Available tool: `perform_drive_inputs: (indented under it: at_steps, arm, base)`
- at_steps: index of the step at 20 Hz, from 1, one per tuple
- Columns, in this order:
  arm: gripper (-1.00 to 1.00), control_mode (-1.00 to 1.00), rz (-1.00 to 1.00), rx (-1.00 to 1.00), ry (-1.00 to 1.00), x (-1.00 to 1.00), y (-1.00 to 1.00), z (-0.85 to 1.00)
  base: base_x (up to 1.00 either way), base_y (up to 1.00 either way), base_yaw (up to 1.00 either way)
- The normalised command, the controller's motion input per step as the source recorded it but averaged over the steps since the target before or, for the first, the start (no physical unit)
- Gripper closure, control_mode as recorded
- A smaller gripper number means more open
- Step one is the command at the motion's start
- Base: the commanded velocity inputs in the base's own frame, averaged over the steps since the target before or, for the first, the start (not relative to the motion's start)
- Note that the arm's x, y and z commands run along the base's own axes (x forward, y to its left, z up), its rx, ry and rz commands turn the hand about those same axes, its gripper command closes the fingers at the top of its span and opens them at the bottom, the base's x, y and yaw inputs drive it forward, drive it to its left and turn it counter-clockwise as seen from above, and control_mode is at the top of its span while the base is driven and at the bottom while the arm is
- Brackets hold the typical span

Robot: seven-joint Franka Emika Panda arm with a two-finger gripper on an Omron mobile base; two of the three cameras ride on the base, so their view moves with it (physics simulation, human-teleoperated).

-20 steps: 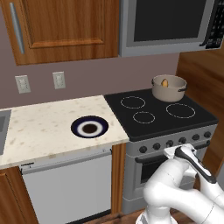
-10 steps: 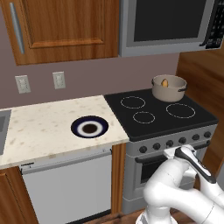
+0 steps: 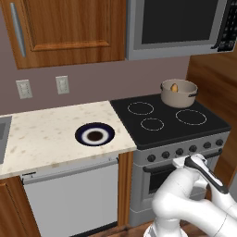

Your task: Retrieve the frozen meat and place it in the pot on a burner. Then turn the burner on.

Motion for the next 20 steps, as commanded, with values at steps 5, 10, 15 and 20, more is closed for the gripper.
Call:
perform_drive_inputs:
  at_steps: [5, 10, 15, 20]
  arm:
    - [-1.00, -1.00, 0.00, 0.00, -0.02, 0.00, -0.01, -0.05]
    - [-1.00, -1.00, 0.00, 0.00, -0.05, 0.00, -0.06, -0.21]
    - [-1.00, -1.00, 0.00, 0.00, 0.00, 0.00, -0.06, -0.19]
    - [-1.00, -1.00, 0.00, 0.00, 0.00, 0.00, -0.02, -0.13]
  base:
    - [0.00, 0.00, 0.00]
    - [0.00, 0.00, 0.00]
    - [0.00, 0.00, 0.00]
    - [0.00, 0.00, 0.00]
